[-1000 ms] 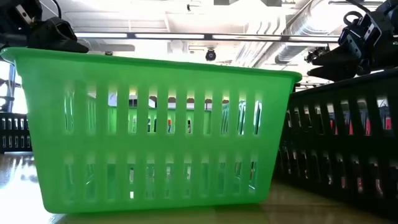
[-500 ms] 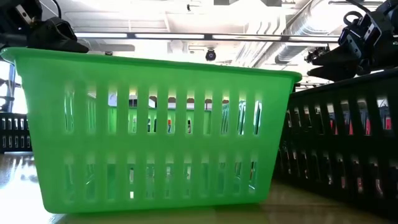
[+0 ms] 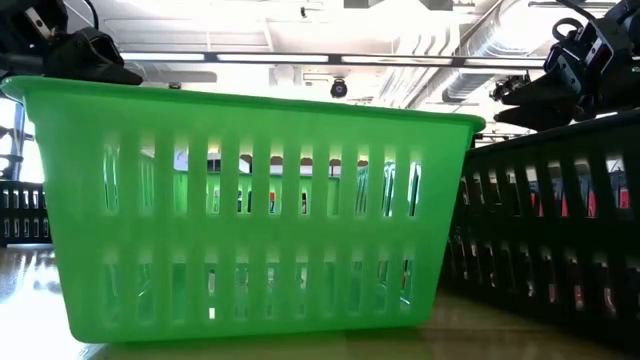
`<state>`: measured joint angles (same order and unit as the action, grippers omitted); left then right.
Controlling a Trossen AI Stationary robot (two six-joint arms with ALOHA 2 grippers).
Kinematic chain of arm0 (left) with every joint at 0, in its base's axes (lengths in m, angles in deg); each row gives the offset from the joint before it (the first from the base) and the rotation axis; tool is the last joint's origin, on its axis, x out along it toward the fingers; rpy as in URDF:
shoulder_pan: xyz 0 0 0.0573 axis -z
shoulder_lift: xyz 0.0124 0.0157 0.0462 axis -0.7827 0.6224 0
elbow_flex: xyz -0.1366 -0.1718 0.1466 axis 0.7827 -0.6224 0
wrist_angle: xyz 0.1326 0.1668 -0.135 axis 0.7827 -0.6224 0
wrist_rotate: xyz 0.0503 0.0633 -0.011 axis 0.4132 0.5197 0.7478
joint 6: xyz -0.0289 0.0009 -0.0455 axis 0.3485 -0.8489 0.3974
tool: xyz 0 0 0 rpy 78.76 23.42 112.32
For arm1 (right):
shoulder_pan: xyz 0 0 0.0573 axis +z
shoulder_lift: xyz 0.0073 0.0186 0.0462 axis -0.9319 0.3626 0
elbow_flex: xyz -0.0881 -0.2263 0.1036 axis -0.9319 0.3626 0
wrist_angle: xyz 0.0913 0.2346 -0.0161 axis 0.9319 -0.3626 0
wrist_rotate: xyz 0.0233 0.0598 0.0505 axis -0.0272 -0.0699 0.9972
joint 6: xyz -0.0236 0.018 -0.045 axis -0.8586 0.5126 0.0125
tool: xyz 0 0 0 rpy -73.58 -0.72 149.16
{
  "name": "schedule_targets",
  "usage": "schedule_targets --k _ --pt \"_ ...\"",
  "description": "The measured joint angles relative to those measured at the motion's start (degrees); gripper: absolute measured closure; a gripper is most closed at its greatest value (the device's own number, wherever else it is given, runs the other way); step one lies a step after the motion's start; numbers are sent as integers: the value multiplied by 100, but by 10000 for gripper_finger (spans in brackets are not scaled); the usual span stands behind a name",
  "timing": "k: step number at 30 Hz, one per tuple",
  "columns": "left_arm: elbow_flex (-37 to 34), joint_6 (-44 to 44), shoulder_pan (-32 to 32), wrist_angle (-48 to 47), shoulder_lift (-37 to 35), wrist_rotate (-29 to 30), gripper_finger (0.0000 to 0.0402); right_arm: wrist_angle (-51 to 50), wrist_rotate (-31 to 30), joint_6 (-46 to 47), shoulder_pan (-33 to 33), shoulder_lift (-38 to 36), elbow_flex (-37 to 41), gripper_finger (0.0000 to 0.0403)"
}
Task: Stack baskets on shelf by color
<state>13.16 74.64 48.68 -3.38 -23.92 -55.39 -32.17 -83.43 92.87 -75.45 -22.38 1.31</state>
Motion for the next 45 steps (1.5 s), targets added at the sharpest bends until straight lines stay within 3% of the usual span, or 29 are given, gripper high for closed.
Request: schedule_targets --k 26,35,45 --pt "0 2 0 -1 0 0 245 14 0 10 0 0 0 269" --pt "0 1 0 0 1 0 245 410 -19 1582 0 2 4 269" --pt "0 0 -1 1 0 0 245 2127 -320 2248 1 2 -83 269"
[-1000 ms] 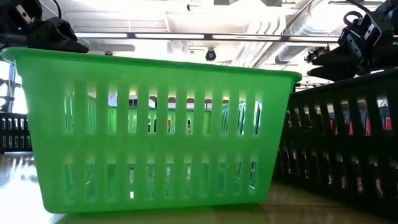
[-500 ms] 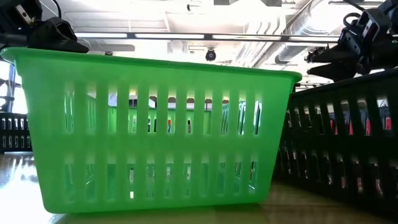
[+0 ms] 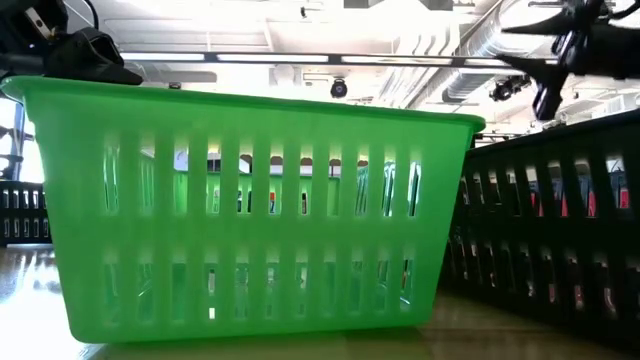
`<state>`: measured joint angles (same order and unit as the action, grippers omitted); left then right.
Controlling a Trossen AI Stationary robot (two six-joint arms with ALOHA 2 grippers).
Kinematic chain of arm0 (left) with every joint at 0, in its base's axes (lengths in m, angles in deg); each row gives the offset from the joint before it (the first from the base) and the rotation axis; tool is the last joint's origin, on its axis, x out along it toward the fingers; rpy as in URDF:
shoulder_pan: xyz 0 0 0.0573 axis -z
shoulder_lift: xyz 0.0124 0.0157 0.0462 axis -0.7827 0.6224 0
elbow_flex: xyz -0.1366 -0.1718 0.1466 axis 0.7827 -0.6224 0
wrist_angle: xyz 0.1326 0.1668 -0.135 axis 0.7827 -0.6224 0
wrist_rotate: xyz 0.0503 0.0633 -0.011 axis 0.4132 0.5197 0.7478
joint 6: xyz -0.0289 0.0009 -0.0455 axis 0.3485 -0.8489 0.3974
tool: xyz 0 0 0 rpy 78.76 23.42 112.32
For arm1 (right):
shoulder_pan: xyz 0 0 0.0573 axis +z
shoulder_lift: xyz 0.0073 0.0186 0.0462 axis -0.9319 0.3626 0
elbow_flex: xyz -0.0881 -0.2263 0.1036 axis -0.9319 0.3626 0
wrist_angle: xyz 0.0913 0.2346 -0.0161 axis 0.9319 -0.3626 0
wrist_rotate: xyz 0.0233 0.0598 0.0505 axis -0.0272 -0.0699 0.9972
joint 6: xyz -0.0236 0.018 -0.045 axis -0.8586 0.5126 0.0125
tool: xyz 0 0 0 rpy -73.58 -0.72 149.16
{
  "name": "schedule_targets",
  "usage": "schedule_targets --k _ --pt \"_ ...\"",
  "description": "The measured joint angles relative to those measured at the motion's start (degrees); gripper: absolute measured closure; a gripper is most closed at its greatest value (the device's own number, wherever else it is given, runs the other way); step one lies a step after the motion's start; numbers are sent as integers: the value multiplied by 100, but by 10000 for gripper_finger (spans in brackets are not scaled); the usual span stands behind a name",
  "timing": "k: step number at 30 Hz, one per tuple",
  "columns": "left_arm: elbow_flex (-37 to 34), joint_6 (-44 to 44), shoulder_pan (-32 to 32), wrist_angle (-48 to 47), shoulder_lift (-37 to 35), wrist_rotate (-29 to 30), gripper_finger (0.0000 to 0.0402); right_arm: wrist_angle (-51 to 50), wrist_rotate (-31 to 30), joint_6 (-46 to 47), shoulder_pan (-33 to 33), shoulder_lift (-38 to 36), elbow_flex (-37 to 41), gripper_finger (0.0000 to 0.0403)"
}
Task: Stack baskets on shelf by color
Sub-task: Put the bottom right green bin on the shelf
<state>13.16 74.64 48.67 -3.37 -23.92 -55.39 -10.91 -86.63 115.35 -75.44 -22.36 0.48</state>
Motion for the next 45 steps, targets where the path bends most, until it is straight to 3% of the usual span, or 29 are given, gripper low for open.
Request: schedule_targets --k 7,18,30,38,45 --pt "0 -156 2 0 1 147 245 24 -88 -120 0 528 -845 269" --pt "0 -195 2 0 0 173 245 -348 661 -708 106 2999 -2662 269" --pt "0 -195 2 0 0 173 245 -466 517 -1347 1390 5386 -4302 269" --pt "0 -195 2 0 0 173 245 -562 41 -1654 2146 6491 -5284 269" --pt "0 -197 -1 0 0 175 245 -650 47 -2268 2707 7359 -5997 269"
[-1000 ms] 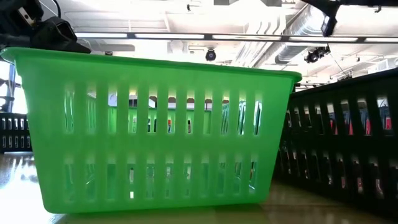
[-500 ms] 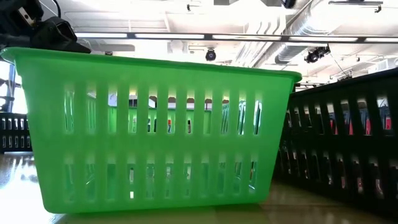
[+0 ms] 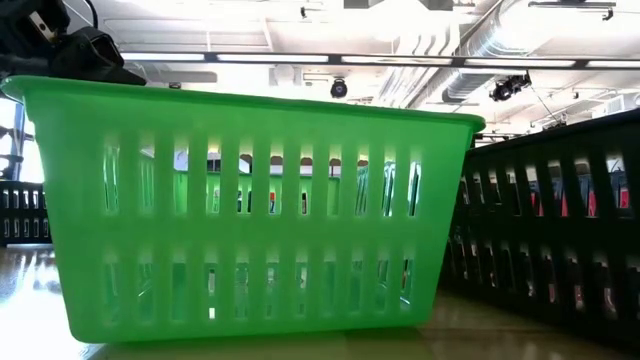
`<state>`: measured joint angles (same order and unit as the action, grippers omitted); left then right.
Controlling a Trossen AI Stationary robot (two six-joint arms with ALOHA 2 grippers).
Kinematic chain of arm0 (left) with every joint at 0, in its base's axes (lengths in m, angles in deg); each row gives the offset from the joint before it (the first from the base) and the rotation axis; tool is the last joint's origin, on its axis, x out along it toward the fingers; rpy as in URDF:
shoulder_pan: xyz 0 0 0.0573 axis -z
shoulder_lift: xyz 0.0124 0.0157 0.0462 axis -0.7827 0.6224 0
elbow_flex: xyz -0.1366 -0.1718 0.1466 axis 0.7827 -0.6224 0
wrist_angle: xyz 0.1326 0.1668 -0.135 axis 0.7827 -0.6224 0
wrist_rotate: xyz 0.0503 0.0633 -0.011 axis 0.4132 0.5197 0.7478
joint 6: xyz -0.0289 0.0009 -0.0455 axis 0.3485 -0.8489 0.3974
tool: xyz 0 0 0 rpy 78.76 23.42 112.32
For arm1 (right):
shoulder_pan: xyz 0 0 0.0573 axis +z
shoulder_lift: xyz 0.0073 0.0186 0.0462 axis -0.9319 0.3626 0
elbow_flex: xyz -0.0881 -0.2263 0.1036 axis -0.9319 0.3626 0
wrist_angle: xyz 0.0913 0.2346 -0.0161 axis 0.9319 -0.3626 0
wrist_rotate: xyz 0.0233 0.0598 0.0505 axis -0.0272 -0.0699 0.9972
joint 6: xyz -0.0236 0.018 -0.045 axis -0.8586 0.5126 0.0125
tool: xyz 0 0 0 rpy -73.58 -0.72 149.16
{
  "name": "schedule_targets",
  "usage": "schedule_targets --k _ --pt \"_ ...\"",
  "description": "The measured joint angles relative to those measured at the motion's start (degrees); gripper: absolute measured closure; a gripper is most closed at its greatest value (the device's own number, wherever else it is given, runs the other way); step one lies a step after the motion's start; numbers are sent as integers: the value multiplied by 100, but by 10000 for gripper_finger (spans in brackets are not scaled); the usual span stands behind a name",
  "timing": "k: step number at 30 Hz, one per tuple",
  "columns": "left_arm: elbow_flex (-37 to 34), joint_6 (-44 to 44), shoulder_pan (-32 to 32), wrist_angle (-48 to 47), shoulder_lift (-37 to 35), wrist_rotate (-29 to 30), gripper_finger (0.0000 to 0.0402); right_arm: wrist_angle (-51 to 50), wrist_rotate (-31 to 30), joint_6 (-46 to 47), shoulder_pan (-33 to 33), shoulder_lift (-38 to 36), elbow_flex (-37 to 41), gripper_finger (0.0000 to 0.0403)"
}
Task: Stack baskets on shelf by color
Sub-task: Put the bottom right green bin on the shelf
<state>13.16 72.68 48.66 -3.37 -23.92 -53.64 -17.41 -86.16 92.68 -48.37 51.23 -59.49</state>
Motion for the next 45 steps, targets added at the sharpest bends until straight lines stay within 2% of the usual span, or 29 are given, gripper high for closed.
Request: schedule_targets --k 9,16,20,28,36,45 --pt "0 97 2 0 0 0 245 -200 143 -238 449 804 -165 269" --pt "0 202 2 0 0 0 245 -194 584 -268 534 1262 -169 269" --pt "0 201 2 0 0 0 245 -205 605 -411 531 1485 -169 269" --pt "0 201 2 0 0 0 245 -390 778 -498 531 1543 -393 269" --pt "0 203 2 0 0 0 245 -2022 745 -1054 502 1536 -1380 269" --pt "0 214 1 0 0 2 245 -2127 778 -1188 630 1539 -1147 269"
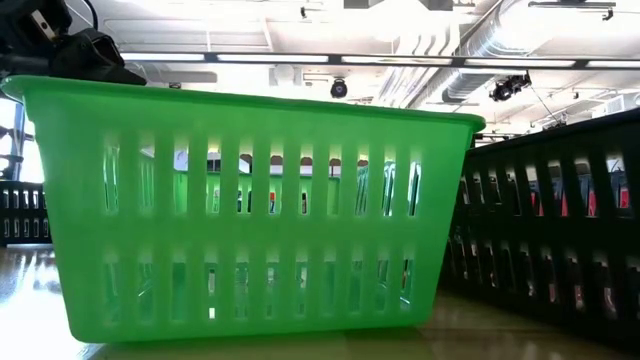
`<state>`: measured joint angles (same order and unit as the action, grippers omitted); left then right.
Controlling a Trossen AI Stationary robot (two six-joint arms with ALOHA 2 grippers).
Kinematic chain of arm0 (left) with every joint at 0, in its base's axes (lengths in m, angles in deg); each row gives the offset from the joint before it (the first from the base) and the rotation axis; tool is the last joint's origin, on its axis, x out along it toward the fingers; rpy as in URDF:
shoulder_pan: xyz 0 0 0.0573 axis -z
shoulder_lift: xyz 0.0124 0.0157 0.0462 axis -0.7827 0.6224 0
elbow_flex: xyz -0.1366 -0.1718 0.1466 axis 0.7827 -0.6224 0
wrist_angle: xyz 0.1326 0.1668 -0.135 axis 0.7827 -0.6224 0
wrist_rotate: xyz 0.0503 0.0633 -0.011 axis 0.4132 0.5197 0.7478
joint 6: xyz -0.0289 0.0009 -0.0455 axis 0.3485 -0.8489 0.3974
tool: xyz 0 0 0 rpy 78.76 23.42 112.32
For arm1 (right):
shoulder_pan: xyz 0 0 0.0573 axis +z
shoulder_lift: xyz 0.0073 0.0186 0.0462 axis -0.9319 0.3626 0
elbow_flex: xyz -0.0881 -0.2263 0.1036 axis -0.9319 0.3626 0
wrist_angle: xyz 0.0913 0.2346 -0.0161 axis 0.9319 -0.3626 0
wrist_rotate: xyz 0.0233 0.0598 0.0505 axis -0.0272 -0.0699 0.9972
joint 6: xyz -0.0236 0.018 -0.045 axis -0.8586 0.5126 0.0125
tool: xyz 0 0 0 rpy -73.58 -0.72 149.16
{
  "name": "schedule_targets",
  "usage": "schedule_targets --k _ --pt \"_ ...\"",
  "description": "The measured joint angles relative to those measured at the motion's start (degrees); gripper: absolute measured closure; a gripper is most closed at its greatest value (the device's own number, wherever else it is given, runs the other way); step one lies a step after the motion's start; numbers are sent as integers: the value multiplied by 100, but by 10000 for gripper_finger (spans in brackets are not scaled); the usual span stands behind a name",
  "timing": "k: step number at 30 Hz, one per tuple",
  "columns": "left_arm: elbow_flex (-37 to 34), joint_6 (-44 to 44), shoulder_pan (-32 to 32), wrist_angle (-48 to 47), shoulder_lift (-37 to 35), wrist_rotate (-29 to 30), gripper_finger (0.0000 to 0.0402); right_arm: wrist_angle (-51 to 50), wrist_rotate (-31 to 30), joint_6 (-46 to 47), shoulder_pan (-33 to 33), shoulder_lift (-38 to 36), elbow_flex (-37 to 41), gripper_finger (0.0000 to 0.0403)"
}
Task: Stack baskets on shelf by color
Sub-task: Put the bottom right green bin on the shelf
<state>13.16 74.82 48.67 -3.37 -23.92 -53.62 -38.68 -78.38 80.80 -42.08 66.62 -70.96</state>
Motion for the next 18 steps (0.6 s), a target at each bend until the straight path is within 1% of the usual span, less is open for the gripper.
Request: schedule_targets --k 3,8,12,15,18 --pt "0 0 1 0 0 66 245 93 3 -114 59 11 67 269" --pt "0 -2 1 0 0 164 245 570 57 -270 155 368 72 269" --pt "0 95 1 0 2 168 245 905 309 -259 192 746 72 269" --pt "0 246 -1 -4 2 168 245 1110 611 -205 190 1021 74 269" --pt "0 245 1 -4 2 170 245 1182 817 -244 190 1232 74 269"
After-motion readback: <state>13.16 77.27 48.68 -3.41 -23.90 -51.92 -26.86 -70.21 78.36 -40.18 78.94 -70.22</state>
